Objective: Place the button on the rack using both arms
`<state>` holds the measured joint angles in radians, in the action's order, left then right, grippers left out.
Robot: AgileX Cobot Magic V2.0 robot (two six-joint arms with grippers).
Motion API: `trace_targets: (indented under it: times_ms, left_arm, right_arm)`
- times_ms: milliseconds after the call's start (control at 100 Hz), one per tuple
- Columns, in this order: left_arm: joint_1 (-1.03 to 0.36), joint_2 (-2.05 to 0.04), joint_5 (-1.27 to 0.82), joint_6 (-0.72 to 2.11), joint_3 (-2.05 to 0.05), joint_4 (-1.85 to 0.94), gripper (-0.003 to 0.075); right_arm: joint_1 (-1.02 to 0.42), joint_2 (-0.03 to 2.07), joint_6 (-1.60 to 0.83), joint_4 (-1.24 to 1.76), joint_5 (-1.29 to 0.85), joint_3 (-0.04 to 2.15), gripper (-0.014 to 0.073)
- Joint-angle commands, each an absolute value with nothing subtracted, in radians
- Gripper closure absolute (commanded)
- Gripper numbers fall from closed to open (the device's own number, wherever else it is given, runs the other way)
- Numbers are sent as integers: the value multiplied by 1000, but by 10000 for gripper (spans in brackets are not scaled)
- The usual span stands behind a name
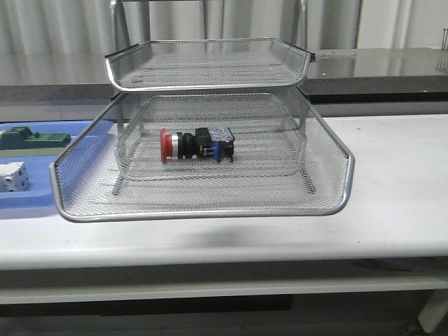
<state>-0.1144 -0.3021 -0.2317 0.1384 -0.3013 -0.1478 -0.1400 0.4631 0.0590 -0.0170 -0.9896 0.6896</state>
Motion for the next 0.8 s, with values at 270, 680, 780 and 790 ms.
trace_targets:
  times_ms: [270, 680, 780, 790]
  left_arm:
    - [-110, -308, -148, 128, -331, -159, 741]
    - [-110, -308, -148, 128, -331, -159, 741]
    - [-110, -308, -148, 128, -331, -159, 741]
    - [-110, -308, -148, 128, -331, -159, 741]
  right_arm:
    - [-139, 469, 57, -29, -924, 721, 661]
    - [-139, 469, 57, -17, -923, 721, 661]
    - [-139, 469, 57, -14, -916, 721, 661]
    - [-139, 469, 57, -10, -915, 721, 661]
